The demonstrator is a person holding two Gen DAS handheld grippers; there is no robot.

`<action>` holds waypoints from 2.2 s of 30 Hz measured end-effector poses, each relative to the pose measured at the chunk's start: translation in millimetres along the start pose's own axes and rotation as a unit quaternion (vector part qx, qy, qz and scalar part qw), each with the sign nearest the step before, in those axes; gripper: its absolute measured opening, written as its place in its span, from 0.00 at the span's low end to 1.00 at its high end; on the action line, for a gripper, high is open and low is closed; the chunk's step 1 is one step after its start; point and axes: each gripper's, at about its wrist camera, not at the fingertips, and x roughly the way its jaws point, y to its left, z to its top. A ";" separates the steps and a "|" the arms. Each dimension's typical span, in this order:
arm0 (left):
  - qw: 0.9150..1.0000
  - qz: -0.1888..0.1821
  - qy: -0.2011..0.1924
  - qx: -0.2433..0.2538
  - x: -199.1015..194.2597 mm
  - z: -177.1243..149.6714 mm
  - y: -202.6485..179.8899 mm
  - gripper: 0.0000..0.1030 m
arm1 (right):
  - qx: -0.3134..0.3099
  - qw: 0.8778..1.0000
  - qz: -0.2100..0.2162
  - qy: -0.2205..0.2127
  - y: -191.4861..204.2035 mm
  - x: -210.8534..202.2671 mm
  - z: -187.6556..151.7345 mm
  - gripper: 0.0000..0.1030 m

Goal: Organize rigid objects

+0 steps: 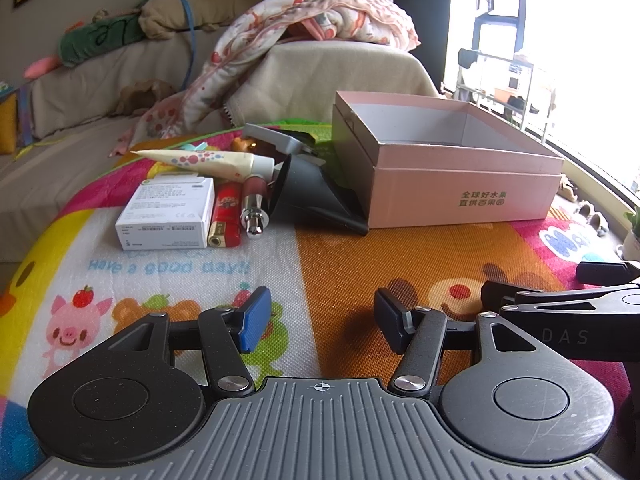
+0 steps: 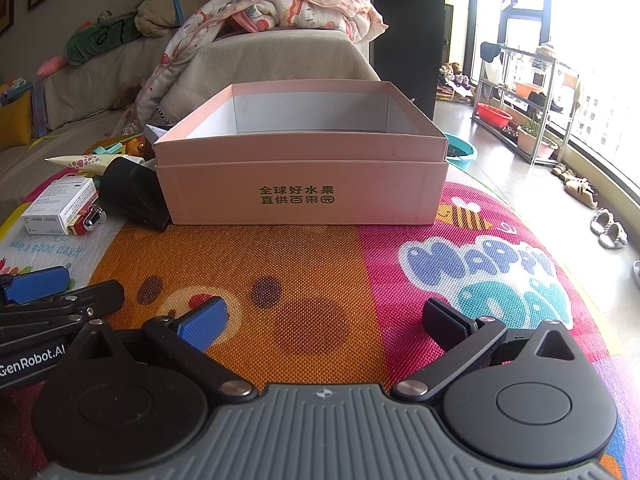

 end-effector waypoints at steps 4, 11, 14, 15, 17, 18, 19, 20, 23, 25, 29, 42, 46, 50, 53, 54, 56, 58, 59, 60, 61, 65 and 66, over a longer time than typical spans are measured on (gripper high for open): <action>1.000 0.000 0.000 0.000 1.4 -0.9 -1.0 0.61 | 0.000 1.000 0.000 0.000 -0.3 -1.1 -0.6 1.00; 1.000 -0.008 0.000 -0.010 0.4 -0.1 1.0 0.61 | 0.004 1.000 0.005 0.000 -3.5 -1.0 -0.5 1.00; 1.000 -0.020 -0.001 -0.024 -0.8 0.6 7.5 0.59 | -0.009 1.000 0.018 0.012 -6.4 -0.8 2.6 1.00; 0.999 -0.027 -0.001 -0.027 -1.2 1.0 10.3 0.59 | -0.017 0.999 0.023 0.019 -7.3 -0.6 4.5 1.00; 0.999 -0.039 0.002 -0.032 -3.7 2.6 19.1 0.59 | -0.032 0.998 0.033 0.030 -8.9 -0.5 6.5 1.00; 0.999 -0.039 0.002 -0.037 -5.2 3.9 23.5 0.59 | -0.038 0.998 0.039 0.036 -10.1 -0.5 7.6 1.00; 0.999 -0.033 -0.004 -0.042 -7.8 5.8 28.8 0.59 | -0.041 0.997 0.043 0.040 -11.2 -0.4 8.3 1.00; 0.999 -0.022 -0.015 -0.047 -11.2 9.4 36.0 0.59 | -0.046 0.997 0.045 0.042 -10.0 -0.6 8.6 1.00; 0.996 0.025 -0.062 -0.056 -16.1 29.7 61.4 0.59 | -0.047 0.997 0.046 0.047 -9.2 0.0 10.3 1.00; 0.995 0.045 -0.067 -0.062 -9.0 44.6 78.4 0.58 | -0.048 0.997 0.047 0.048 -9.2 0.8 11.3 1.00; 0.993 0.049 -0.029 -0.099 20.8 64.8 111.7 0.57 | -0.048 0.997 0.048 0.044 -10.6 -0.4 9.9 1.00; 0.998 0.063 -0.020 0.024 57.4 57.0 88.5 0.82 | -0.047 0.997 0.047 0.041 -10.0 -0.3 9.5 1.00; 0.997 0.068 -0.021 0.008 59.7 60.3 95.7 0.81 | -0.045 0.997 0.049 0.042 -10.6 -0.5 9.8 1.00; 0.997 0.071 -0.023 -0.006 59.4 61.0 103.1 0.80 | -0.044 0.997 0.051 0.043 -11.5 -0.4 10.2 1.00; 0.997 0.077 -0.017 -0.020 60.8 62.0 108.8 0.78 | -0.046 0.997 0.053 0.044 -11.7 -0.3 10.7 1.00; 0.997 0.073 -0.012 -0.030 62.0 62.2 112.4 0.78 | -0.047 0.997 0.053 0.044 -11.6 -0.1 10.7 1.00; 0.997 0.060 -0.006 -0.049 63.8 61.1 120.5 0.78 | -0.048 0.996 0.053 0.044 -11.6 0.1 10.7 1.00; 0.997 0.049 0.000 -0.053 65.2 58.6 123.9 0.76 | -0.050 0.996 0.053 0.043 -11.4 -0.1 10.3 1.00; 0.998 0.042 0.004 -0.054 66.1 57.5 124.9 0.76 | -0.049 0.996 0.053 0.042 -11.5 0.0 10.2 1.00; 0.998 0.034 0.006 -0.052 66.2 56.6 125.3 0.75 | -0.049 0.997 0.053 0.042 -11.6 -0.1 9.9 1.00; 0.998 0.029 0.003 -0.049 64.3 55.5 125.3 0.73 | -0.049 0.997 0.053 0.041 -11.4 -0.1 9.9 1.00; 0.998 0.001 -0.004 -0.058 48.5 45.3 124.9 0.73 | -0.048 0.997 0.053 0.040 -11.5 -0.4 9.6 1.00; 0.998 -0.007 -0.003 -0.065 41.8 40.0 124.6 0.72 | -0.048 0.997 0.053 0.040 -11.6 -0.4 9.7 1.00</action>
